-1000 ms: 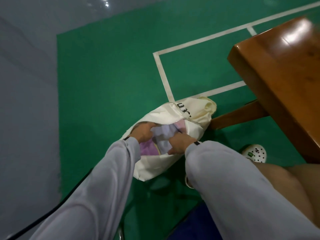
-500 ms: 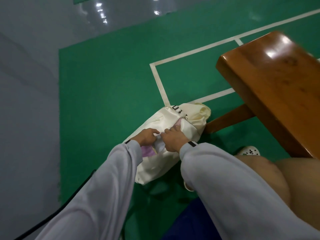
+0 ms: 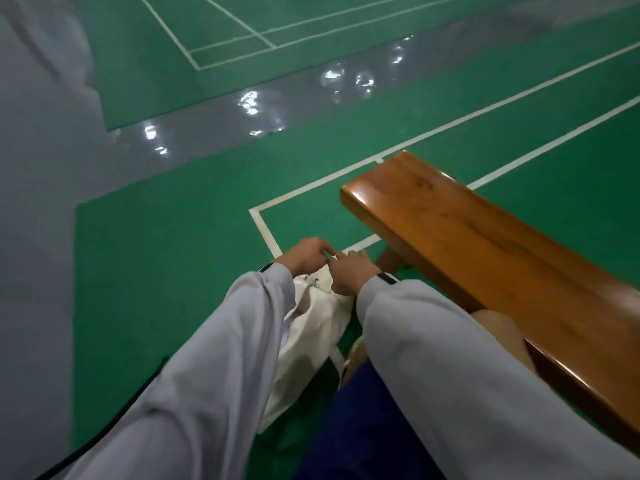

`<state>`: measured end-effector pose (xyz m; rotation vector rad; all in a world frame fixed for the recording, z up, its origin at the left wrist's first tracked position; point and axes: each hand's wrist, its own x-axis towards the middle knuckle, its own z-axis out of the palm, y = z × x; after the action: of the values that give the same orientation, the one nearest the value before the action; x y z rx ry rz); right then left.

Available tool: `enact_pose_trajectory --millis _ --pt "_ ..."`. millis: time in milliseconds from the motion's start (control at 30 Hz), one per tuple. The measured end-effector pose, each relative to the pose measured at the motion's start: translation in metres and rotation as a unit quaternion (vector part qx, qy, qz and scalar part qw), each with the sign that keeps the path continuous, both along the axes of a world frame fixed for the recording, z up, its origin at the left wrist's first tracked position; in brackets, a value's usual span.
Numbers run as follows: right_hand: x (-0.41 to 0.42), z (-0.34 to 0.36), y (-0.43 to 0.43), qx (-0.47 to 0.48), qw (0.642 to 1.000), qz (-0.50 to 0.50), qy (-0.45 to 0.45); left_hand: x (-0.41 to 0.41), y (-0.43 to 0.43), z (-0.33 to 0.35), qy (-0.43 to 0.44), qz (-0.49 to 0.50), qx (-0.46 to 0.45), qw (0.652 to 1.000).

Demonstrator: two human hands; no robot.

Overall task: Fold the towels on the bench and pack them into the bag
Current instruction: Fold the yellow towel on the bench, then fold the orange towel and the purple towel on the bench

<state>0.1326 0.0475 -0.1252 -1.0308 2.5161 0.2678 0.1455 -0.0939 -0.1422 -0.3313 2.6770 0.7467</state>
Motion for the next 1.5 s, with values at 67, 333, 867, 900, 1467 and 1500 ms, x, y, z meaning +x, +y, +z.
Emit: enact_pose_trajectory --millis 67,333,867,900,1467,1500 --pt "-0.015 0.024 0.031 -0.014 0.999 -0.036 0.026 -0.021 0.031 0.026 0.043 -0.013 0.0 0.999" --pt "-0.044 0.111 0.193 -0.051 0.97 -0.212 0.105 -0.082 0.198 0.117 0.188 -0.132 0.001 0.973" --pt "0.053 0.202 0.489 -0.022 0.836 -0.526 0.153 -0.063 0.534 0.198 0.171 -0.406 0.059 0.895" --pt "0.063 0.205 0.505 -0.027 0.826 -0.539 0.165 -0.055 0.549 0.202 0.171 -0.419 0.059 0.89" --pt "0.223 0.161 0.684 -0.012 0.723 -0.678 0.136 0.089 0.72 0.14 0.122 -0.537 0.03 0.834" --pt "0.23 0.156 0.691 -0.017 0.716 -0.686 0.126 0.096 0.724 0.138 0.124 -0.547 0.031 0.827"
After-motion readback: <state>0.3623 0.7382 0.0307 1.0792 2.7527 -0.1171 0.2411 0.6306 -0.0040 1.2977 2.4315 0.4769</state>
